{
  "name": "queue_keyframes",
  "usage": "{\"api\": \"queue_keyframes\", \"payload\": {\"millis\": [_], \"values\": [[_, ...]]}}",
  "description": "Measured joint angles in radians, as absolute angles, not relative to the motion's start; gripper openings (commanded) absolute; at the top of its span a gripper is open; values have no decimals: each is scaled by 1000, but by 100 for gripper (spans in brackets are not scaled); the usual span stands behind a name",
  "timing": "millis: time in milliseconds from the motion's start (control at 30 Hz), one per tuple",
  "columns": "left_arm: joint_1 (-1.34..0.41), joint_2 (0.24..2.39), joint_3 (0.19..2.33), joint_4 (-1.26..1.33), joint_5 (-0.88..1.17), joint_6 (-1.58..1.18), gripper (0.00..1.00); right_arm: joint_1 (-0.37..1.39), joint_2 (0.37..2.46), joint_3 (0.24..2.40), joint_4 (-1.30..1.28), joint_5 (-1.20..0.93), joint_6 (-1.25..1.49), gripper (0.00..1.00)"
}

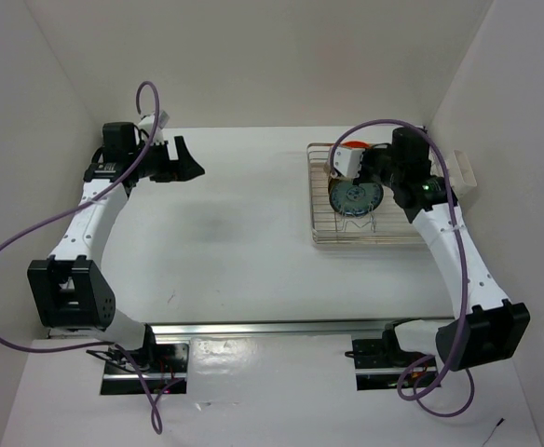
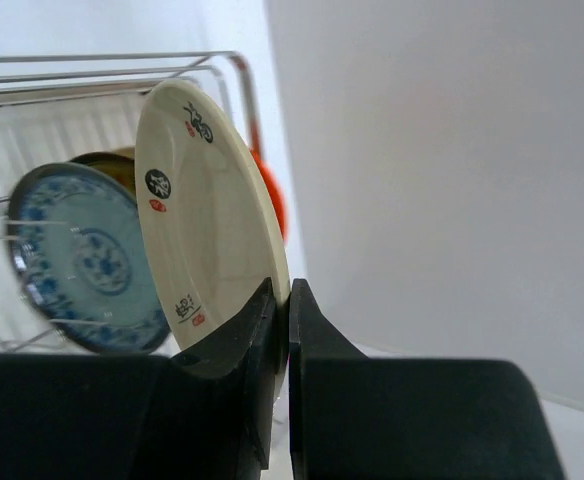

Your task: Load the plates into the dish rack

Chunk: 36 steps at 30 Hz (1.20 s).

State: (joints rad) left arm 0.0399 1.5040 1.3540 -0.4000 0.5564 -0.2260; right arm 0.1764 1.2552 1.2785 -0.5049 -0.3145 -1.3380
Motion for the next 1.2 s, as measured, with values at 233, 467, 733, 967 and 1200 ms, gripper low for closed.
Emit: {"api": "queue_keyframes", "payload": {"millis": [233,467,733,967,1200], "values": [[40,1510,1352,-392,558,-242,100,172,1253,1290,-454,-306,-1368,0],[40,1514,1352,-391,560,-242,100,168,1252,1290,-459,-322,-1369,0],[40,1525,1352,-391,560,-242,100,164,1228,1269,-566,-345,-1316,0],[40,1525,1339,-391,566,-242,100,163,1177,1232,-598,-338,-1296,0],[40,1532,1335,-390,576,-242,100,163,1185,1210,-591,-310,-1316,0]]}}
